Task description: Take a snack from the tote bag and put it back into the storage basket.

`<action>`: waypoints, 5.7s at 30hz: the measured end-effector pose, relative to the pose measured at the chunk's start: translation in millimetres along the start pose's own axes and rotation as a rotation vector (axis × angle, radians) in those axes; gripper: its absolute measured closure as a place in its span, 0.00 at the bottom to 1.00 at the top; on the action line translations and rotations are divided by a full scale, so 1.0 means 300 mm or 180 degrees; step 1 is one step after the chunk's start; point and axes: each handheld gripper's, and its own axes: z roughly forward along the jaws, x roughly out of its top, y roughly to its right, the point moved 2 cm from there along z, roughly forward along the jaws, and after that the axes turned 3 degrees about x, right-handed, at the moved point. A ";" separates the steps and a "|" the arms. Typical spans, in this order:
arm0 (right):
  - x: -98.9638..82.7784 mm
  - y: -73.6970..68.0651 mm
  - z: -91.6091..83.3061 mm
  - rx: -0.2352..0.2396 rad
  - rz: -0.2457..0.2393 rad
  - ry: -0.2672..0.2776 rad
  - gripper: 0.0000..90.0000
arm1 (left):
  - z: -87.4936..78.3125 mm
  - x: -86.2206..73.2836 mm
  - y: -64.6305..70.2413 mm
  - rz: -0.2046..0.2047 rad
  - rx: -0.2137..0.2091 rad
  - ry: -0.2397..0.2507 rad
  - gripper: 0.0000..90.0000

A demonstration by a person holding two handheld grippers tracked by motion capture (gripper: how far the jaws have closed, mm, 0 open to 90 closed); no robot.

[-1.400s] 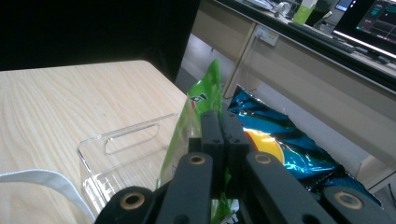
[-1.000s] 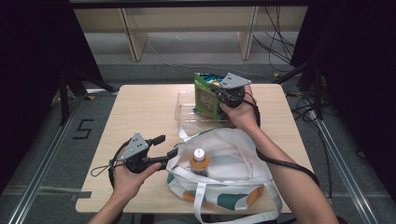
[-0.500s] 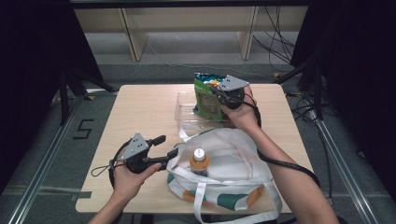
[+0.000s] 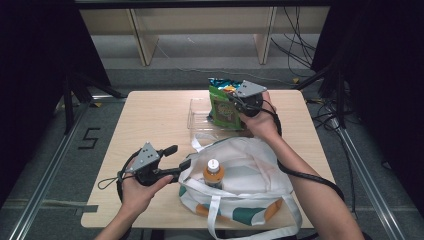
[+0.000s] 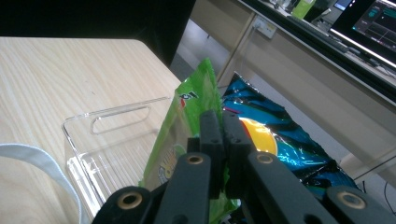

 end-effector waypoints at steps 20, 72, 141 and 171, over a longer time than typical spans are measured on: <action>0.004 -0.015 -0.003 0.0047 -0.0046 -0.0119 1.00 | 0.002 0.001 0.000 0.0000 -0.0002 0.0003 0.35; -0.023 -0.018 0.013 -0.0059 -0.0178 0.0038 1.00 | 0.001 0.000 -0.002 0.0001 0.0004 0.0005 0.35; -0.123 0.029 -0.279 0.0019 0.0893 0.0005 0.43 | 0.008 0.014 0.017 -0.0047 -0.0101 0.0041 0.28; -0.327 -0.022 -0.515 -0.0114 0.1312 -0.0064 0.37 | 0.006 0.028 0.030 -0.0107 -0.0165 0.0123 0.29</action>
